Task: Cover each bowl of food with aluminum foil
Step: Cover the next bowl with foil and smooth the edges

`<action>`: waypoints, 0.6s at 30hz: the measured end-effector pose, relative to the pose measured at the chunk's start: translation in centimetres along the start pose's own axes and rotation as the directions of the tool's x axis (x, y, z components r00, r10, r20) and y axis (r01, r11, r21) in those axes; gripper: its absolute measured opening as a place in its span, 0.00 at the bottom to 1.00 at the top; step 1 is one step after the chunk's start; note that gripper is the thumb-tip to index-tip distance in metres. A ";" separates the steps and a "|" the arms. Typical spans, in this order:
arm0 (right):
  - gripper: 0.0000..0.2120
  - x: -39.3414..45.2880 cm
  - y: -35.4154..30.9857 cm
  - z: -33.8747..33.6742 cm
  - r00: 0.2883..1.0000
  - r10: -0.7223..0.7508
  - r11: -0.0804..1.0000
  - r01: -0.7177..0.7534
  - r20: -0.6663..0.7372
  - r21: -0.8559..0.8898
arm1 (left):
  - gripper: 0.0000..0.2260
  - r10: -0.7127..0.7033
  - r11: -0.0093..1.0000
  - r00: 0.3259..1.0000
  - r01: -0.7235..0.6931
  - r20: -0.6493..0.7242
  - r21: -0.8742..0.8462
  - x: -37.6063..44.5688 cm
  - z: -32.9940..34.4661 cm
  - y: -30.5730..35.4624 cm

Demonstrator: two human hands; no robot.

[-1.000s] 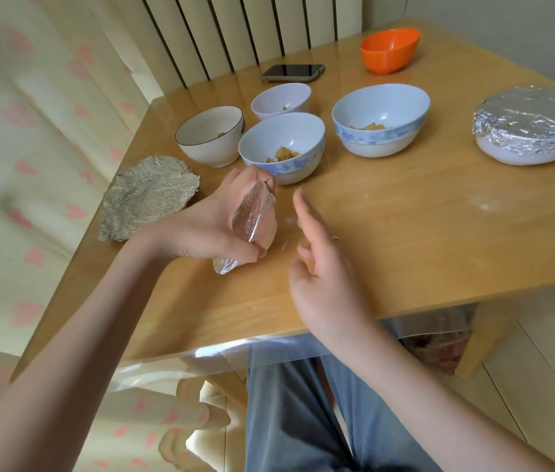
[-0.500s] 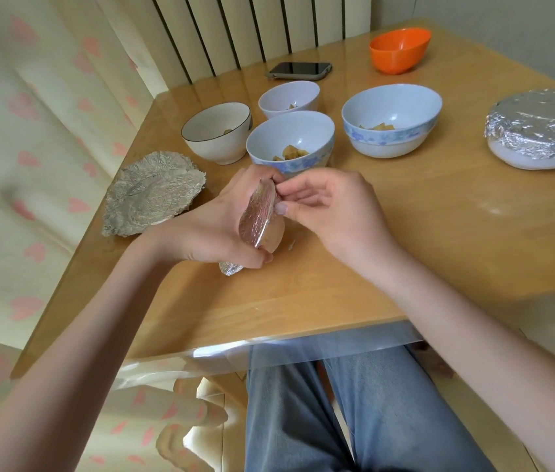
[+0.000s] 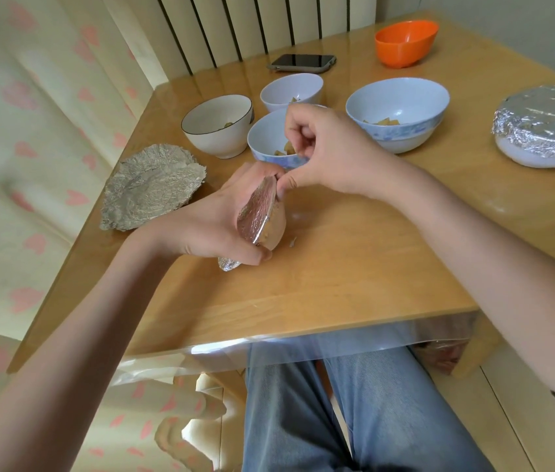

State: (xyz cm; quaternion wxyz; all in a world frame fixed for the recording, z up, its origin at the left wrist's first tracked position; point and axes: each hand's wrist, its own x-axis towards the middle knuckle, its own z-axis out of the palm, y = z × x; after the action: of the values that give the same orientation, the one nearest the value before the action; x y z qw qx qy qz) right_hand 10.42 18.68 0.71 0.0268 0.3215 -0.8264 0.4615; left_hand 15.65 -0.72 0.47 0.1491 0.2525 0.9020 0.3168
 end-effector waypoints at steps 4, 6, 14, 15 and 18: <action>0.20 0.1 0.4 0.4 0.999 -0.003 0.999 0.001 0.040 0.046 | 0.33 -0.039 0.999 0.999 0.039 -0.019 0.002 -0.3 -0.1 0.4; 0.15 -1.3 0.8 0.4 0.999 0.031 0.996 -0.029 -0.022 0.089 | 0.36 -0.110 0.993 0.992 0.112 -0.057 0.032 -0.1 0.0 0.9; 0.06 -8.4 0.6 2.8 0.983 0.163 0.949 -0.134 -0.082 0.286 | 0.37 -0.430 0.784 0.901 0.400 -0.048 0.476 -0.1 0.1 3.1; 0.07 -8.5 0.5 3.3 0.984 0.157 0.954 -0.131 -0.080 0.269 | 0.38 -0.455 0.740 0.889 0.408 -0.049 0.534 0.1 0.5 3.2; 0.10 -8.7 0.3 4.2 0.987 0.149 0.966 -0.131 -0.065 0.221 | 0.46 -0.509 0.675 0.860 0.421 -0.030 0.606 0.8 1.2 3.8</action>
State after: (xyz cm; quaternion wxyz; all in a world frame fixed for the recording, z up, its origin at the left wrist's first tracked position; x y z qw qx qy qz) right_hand 18.22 19.88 -4.86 -0.0073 0.2442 -0.7903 0.5619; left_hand 16.92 2.86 1.90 0.2018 0.0697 0.9757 -0.0484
